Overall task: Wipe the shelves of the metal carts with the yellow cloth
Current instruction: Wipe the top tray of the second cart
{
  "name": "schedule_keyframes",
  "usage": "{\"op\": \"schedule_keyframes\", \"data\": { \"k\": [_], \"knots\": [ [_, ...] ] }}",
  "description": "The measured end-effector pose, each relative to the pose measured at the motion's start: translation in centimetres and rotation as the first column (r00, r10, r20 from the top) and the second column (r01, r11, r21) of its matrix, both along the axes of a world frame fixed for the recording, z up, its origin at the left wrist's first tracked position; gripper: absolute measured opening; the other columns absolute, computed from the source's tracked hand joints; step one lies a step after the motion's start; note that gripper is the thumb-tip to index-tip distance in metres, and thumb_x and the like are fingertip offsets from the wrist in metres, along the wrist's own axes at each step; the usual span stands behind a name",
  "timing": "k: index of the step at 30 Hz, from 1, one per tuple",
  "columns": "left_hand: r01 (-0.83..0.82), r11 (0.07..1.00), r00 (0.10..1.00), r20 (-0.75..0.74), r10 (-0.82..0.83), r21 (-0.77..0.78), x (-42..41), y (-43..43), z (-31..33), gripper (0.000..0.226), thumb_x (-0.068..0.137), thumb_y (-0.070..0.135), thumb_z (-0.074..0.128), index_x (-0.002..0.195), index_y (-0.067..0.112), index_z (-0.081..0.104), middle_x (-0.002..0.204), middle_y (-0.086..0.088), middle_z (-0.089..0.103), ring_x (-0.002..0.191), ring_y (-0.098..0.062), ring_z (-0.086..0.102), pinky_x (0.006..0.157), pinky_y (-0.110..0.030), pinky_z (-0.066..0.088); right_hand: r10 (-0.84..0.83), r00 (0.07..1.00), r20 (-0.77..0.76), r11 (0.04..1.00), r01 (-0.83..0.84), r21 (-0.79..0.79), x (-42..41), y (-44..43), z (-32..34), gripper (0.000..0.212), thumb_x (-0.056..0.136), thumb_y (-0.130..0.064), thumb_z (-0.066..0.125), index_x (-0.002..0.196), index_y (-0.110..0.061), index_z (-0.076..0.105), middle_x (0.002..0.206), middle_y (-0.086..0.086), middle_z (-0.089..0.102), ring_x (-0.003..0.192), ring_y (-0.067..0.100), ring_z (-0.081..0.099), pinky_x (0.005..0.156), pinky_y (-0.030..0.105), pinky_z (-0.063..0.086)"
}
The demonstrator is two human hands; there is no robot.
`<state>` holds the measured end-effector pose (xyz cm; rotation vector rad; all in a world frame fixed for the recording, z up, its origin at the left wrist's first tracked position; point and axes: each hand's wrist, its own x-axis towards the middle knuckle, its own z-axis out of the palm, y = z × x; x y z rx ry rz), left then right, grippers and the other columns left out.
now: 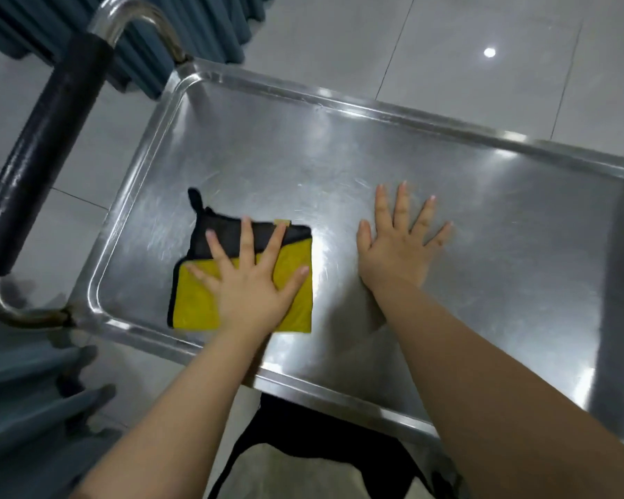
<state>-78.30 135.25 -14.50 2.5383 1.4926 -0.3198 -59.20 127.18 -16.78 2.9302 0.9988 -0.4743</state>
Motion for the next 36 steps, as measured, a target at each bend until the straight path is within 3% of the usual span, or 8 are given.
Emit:
{"op": "schedule_keyframes", "data": {
  "k": [9,16,20,23,28,31,33,36],
  "knots": [
    [0.141,0.99,0.99,-0.009,-0.141,-0.022,14.6,12.7,0.3,0.078,0.08,0.088,0.008,0.15,0.056,-0.002,0.166,0.004,-0.006,0.147,-0.046,-0.013,0.103,-0.08,-0.006,-0.008,1.0,-0.015,1.0,0.008,-0.015,0.3,0.0,-0.4,0.061,0.097,-0.058,0.005,0.152,-0.041,-0.017,0.162,-0.007,-0.021,0.147,0.037,-0.021,0.112,0.067,-0.01],
    [0.269,0.962,0.96,0.061,-0.272,0.051,1.0,0.6,0.1,0.073,0.085,0.083,0.018,0.152,0.053,0.011,0.166,0.008,0.004,0.15,-0.039,-0.003,0.107,-0.076,0.002,0.008,1.0,-0.029,1.0,-0.008,-0.005,0.0,-0.2,0.2,0.062,0.097,-0.06,0.007,0.152,-0.042,-0.013,0.163,-0.008,-0.018,0.148,0.036,-0.018,0.112,0.068,-0.006],
    [0.152,0.988,0.988,0.006,-0.153,0.033,-7.9,-3.8,0.1,0.074,0.084,0.084,0.019,0.151,0.052,0.016,0.165,0.007,0.01,0.151,-0.037,-0.001,0.107,-0.076,0.005,-0.004,0.999,-0.045,1.0,0.005,0.023,-0.2,-0.2,0.6,0.062,0.098,-0.059,0.01,0.154,-0.042,-0.009,0.163,-0.008,-0.016,0.148,0.036,-0.017,0.112,0.068,-0.008],
    [0.056,0.998,0.998,-0.021,-0.056,-0.001,-7.8,-3.5,0.2,0.077,0.082,0.087,0.015,0.151,0.053,0.013,0.165,0.008,0.005,0.15,-0.037,-0.006,0.107,-0.077,0.001,0.016,0.999,-0.032,1.0,-0.016,0.02,-0.6,0.0,0.8,0.061,0.098,-0.058,0.011,0.154,-0.041,-0.007,0.164,-0.008,-0.014,0.149,0.036,-0.015,0.113,0.067,-0.01],
    [0.056,0.998,0.997,-0.054,-0.057,-0.019,-6.9,-3.3,0.6,0.076,0.084,0.086,0.013,0.152,0.053,0.007,0.166,0.006,0.002,0.15,-0.04,-0.008,0.105,-0.079,0.001,-0.05,0.997,-0.057,0.996,0.054,0.064,-0.5,1.0,1.4,0.059,0.1,-0.052,0.02,0.156,-0.04,0.004,0.165,-0.009,-0.008,0.149,0.04,-0.01,0.109,0.073,-0.006],
    [0.075,0.997,0.996,-0.05,-0.077,-0.033,-7.0,-3.1,1.0,0.076,0.085,0.085,0.016,0.152,0.052,0.009,0.165,0.003,0.011,0.149,-0.043,0.0,0.103,-0.081,0.005,0.124,0.992,-0.001,0.972,-0.122,0.201,-2.1,4.8,2.1,0.059,0.1,-0.046,0.02,0.156,-0.04,0.003,0.165,-0.007,-0.004,0.149,0.039,-0.006,0.109,0.069,-0.013],
    [0.094,0.995,0.994,-0.045,-0.096,-0.044,-7.4,-3.1,1.0,0.077,0.084,0.085,0.019,0.152,0.051,0.014,0.164,0.003,0.017,0.149,-0.043,0.006,0.103,-0.081,0.009,0.187,0.982,-0.006,0.971,-0.184,0.15,-3.1,7.2,1.7,0.057,0.101,-0.048,0.012,0.154,-0.042,-0.009,0.165,-0.005,-0.01,0.15,0.036,-0.009,0.114,0.067,-0.01],
    [0.042,0.998,0.998,-0.042,-0.045,-0.053,-9.3,-1.6,0.7,0.076,0.084,0.086,0.014,0.152,0.053,0.011,0.165,0.004,0.013,0.15,-0.04,0.005,0.104,-0.079,0.011,0.103,0.994,-0.026,0.992,-0.101,0.075,-4.1,8.2,0.4,0.058,0.1,-0.053,0.008,0.153,-0.042,-0.011,0.164,-0.005,-0.01,0.15,0.037,-0.01,0.114,0.067,-0.003]
  ]
}}
